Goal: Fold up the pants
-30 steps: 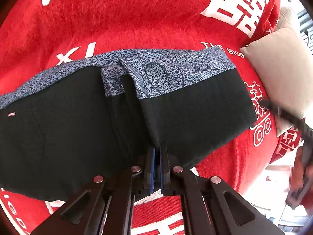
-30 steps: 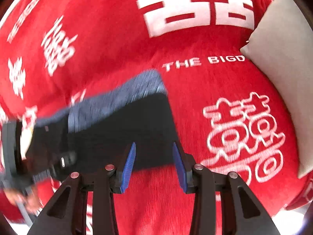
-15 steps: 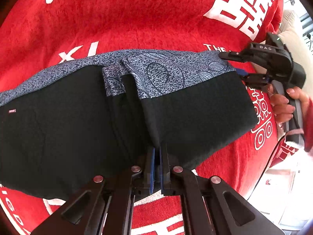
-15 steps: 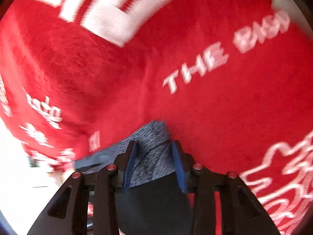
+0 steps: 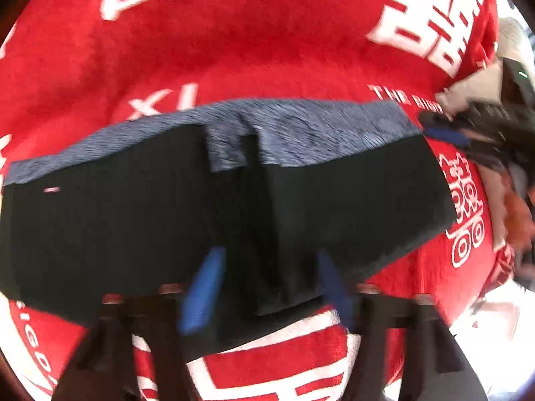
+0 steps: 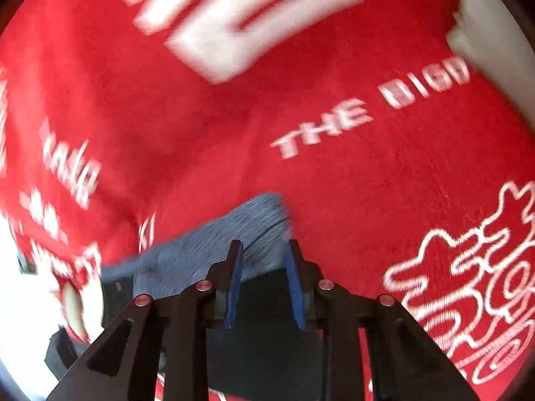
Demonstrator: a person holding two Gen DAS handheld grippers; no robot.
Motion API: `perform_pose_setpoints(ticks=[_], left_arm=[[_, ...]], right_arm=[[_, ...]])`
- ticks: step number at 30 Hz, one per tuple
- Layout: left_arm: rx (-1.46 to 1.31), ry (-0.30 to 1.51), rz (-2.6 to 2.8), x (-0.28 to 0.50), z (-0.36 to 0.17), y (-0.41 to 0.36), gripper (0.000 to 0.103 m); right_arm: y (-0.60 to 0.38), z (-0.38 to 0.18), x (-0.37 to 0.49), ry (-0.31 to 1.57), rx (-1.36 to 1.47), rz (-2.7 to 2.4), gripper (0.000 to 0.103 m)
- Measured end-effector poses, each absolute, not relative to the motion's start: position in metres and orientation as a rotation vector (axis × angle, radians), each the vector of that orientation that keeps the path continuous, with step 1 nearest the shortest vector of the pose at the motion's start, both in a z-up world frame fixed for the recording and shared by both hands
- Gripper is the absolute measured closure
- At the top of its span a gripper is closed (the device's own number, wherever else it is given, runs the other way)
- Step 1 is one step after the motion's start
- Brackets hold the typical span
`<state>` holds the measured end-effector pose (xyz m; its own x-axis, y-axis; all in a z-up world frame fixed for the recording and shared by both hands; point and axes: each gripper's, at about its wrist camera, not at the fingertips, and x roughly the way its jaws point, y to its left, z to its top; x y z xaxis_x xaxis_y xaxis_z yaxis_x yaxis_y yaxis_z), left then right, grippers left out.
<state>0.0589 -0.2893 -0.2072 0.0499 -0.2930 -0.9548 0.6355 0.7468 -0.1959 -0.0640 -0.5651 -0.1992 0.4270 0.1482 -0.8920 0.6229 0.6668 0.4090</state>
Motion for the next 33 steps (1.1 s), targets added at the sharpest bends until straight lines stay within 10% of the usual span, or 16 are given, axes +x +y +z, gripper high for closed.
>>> perform_pose_setpoints(ticks=[33], left_arm=[[0.2,1.473,-0.411,0.069,-0.222,-0.175,0.03]], right_arm=[[-0.355,-0.208,-0.019,1.333,0.493,0.002,0.071]])
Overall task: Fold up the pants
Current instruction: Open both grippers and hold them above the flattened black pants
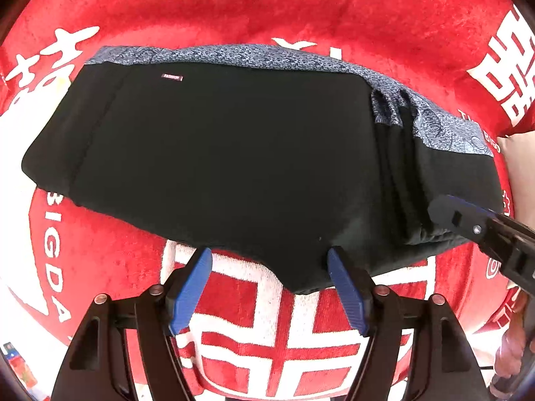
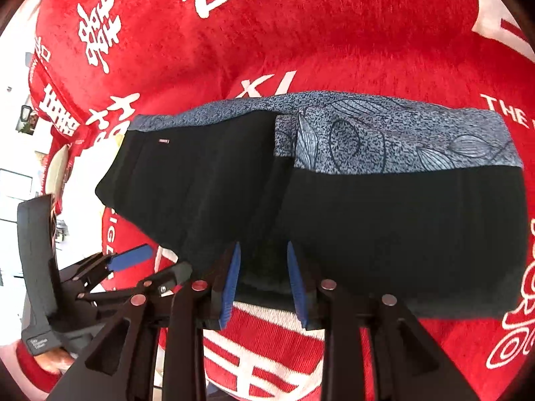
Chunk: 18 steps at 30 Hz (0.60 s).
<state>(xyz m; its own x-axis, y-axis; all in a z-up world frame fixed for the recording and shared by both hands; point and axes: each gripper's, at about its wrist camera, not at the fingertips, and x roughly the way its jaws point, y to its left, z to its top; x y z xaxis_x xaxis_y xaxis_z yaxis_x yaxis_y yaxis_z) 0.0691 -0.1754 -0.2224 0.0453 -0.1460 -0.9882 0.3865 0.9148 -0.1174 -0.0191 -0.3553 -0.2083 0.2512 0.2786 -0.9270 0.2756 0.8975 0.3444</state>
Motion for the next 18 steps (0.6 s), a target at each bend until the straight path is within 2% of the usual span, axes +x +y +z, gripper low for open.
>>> perform_pose_setpoints(ticks=[3,5,6,18], left_arm=[[0.191,1.474,-0.413,0.069,-0.221,-0.172,0.03],[0.182,1.475,-0.413,0.069,-0.22,-0.17,0.03],[0.179,1.476,-0.413,0.07,-0.22,-0.168,0.03],[0.154,1.48,-0.358,0.082,-0.225,-0.136,0.03]], right_arm=[[-0.351,-0.197,-0.022,1.326,0.424,-0.054,0.065],[-0.351,-0.192,-0.023,1.321,0.383,-0.09,0.047],[-0.351,-0.191,-0.023,1.325,0.367,-0.114,0.044],[-0.339,-0.201,-0.013,1.379,0.4,-0.153,0.041]])
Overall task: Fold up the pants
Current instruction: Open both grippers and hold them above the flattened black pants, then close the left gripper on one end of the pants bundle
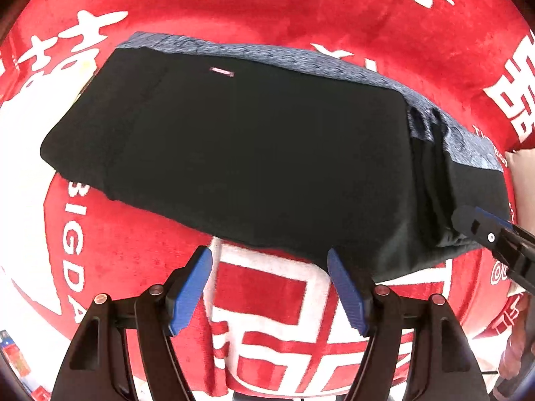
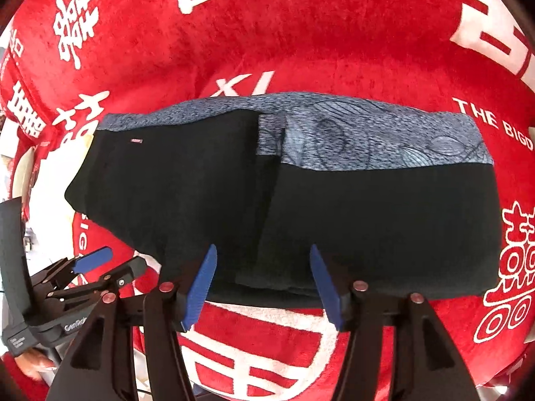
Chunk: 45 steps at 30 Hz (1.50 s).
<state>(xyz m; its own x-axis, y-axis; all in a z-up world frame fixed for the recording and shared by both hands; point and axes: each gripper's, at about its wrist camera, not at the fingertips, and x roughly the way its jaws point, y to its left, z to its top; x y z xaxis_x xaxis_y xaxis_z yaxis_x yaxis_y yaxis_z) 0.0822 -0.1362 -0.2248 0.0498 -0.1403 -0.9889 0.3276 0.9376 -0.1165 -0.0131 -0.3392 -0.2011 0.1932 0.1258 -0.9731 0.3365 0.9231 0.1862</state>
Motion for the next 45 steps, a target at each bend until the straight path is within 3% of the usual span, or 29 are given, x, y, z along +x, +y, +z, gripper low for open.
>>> perform_pose_setpoints(ticks=[4,12,25,36,45], left_arm=[[0.128,1.48,-0.352,0.084,-0.226,-0.131,0.03],[0.111,1.488,-0.344,0.083,-0.23,-0.125,0.03],[0.11,1.481,-0.322,0.086,-0.231,-0.116,0.03],[0.031,1.483,-0.313,0.086,-0.234,-0.095,0.03],[-0.183,1.437,-0.256,0.1,-0.231,-0.045,0.03]], right_arm=[[-0.33,-0.204,-0.008,1.394,0.381,-0.14,0.04],[-0.332,-0.224,-0.005,1.423,0.449,-0.163,0.027],[-0.331,-0.225,-0.007,1.394,0.44,-0.15,0.022],[-0.317,-0.222,-0.01,1.367,0.328,-0.144,0.02],[-0.279,-0.235,-0.006,1.429,0.005,-0.146,0.012]])
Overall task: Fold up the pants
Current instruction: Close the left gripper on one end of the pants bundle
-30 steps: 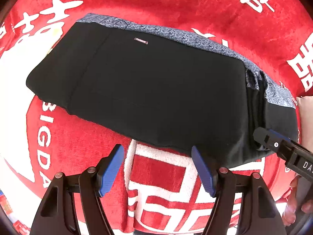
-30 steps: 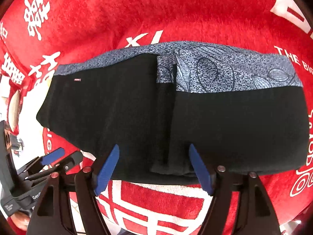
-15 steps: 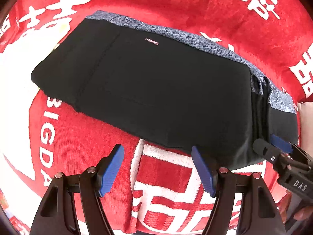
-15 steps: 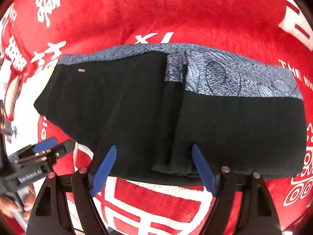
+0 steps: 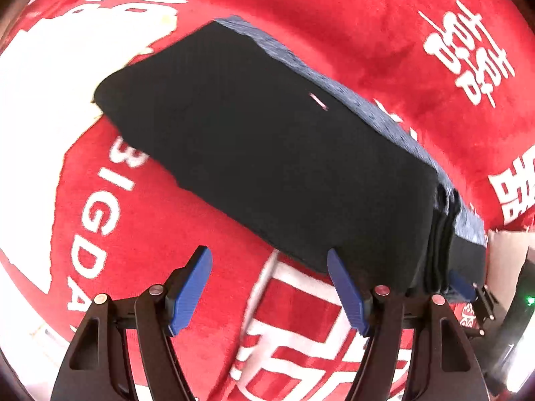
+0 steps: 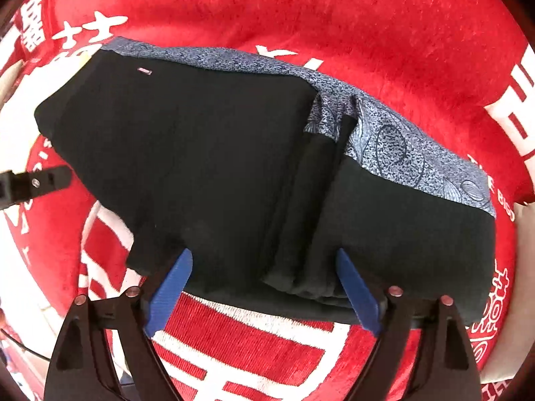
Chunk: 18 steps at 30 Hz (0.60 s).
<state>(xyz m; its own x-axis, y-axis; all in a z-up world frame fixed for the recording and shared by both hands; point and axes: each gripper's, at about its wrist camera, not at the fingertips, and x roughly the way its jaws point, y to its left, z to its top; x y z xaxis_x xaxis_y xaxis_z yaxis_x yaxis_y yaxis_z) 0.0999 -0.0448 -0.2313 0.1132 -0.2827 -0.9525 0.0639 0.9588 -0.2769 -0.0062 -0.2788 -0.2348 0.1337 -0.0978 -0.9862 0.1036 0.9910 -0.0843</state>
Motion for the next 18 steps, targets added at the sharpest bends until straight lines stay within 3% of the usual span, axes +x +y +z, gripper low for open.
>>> perform_pose_setpoints(ticks=[8,18], left_arm=[[-0.321,1.366,-0.2,0.122,-0.229,-0.002,0.03],[-0.655,1.295,-0.321,0.151,-0.267,0.027,0.03]], right_arm=[[-0.283,-0.238,-0.002,1.438,0.03,-0.187,0.008],[-0.285,-0.242,0.004,1.451,0.034,-0.183,0.008]])
